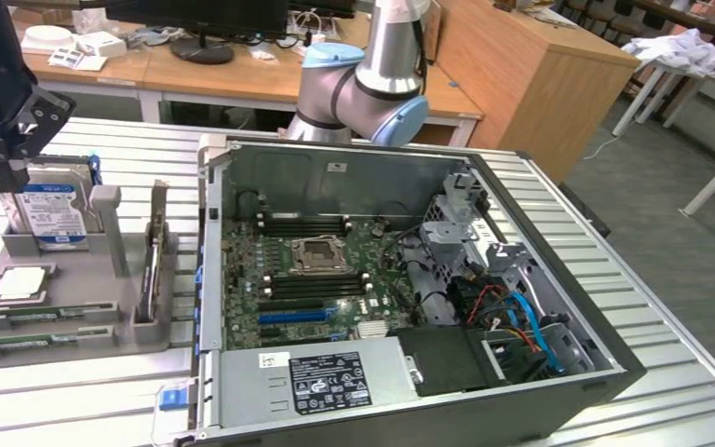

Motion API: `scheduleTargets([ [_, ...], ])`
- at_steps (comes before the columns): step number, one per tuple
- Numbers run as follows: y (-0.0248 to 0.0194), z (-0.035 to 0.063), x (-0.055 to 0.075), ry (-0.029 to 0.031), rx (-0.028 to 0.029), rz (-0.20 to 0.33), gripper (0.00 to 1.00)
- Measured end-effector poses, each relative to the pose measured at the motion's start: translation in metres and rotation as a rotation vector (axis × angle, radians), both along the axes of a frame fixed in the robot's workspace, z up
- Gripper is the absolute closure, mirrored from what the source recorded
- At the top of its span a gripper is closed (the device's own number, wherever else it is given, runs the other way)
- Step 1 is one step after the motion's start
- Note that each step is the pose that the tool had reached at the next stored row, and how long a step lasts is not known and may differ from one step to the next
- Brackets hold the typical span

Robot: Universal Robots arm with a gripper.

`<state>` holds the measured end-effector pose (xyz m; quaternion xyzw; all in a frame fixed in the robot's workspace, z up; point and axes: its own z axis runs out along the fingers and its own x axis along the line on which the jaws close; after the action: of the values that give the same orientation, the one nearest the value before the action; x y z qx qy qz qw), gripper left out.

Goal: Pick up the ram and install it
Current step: 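Pick up the ram and move it above insertion slot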

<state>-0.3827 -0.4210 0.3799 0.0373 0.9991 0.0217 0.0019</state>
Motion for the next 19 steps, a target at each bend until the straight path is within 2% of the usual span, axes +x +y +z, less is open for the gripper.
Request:
scheduleTargets([
  [19,0.0000,-0.0012,0.0000,0.0001,-0.0003,0.011,0.89],
])
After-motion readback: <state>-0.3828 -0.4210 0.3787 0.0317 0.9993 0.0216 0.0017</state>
